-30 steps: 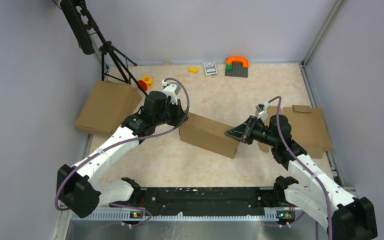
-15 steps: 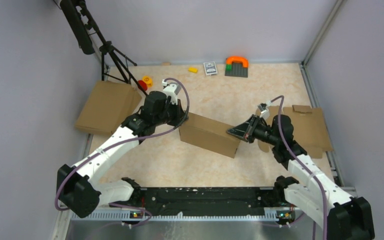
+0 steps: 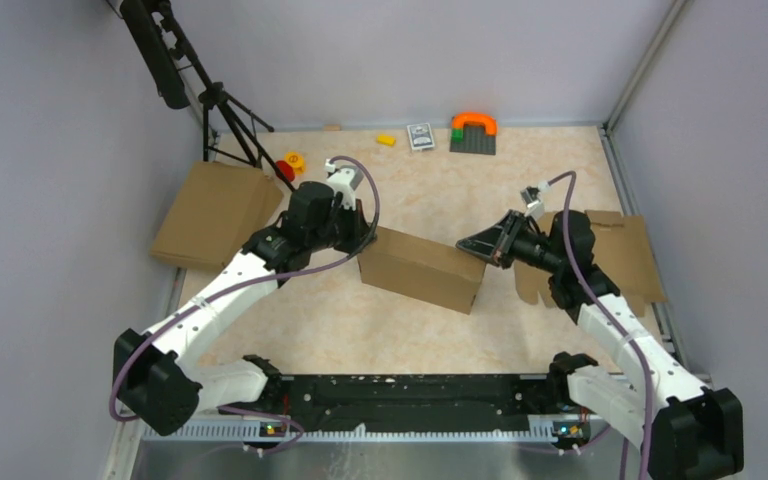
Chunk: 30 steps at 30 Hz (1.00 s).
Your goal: Fold the paper box
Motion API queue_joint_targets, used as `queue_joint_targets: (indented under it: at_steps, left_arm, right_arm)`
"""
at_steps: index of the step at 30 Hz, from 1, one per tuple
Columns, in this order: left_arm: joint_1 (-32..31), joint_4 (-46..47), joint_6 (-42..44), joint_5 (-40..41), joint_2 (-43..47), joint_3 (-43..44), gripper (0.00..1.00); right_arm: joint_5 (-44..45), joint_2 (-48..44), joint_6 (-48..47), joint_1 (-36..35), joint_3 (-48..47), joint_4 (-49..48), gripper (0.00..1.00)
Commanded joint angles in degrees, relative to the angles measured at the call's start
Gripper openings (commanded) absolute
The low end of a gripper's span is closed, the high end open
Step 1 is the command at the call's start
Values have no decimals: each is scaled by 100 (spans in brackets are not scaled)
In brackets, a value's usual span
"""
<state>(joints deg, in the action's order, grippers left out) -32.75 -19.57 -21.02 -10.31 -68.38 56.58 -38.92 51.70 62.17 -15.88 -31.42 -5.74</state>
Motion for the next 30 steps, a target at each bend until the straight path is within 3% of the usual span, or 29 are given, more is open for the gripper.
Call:
queue_joint_targets:
  at_steps: [1,10,23,30]
  left_arm:
    - [-18,-330,141,-29,-35,210,0]
    - [-12,-306,141,-67,-114,214,0]
    - [287,-294,167,30,293,485,0]
    - [944,6,-116,-708,463,68,0]
  right_arm:
    - [-16,-2,-259,84,-269,112,0]
    - [-227,449,-177,295,738,-729,0]
    - [-567,470,-532,288,-453,-35,0]
    - [-625,402,-584,201,-330,52,0]
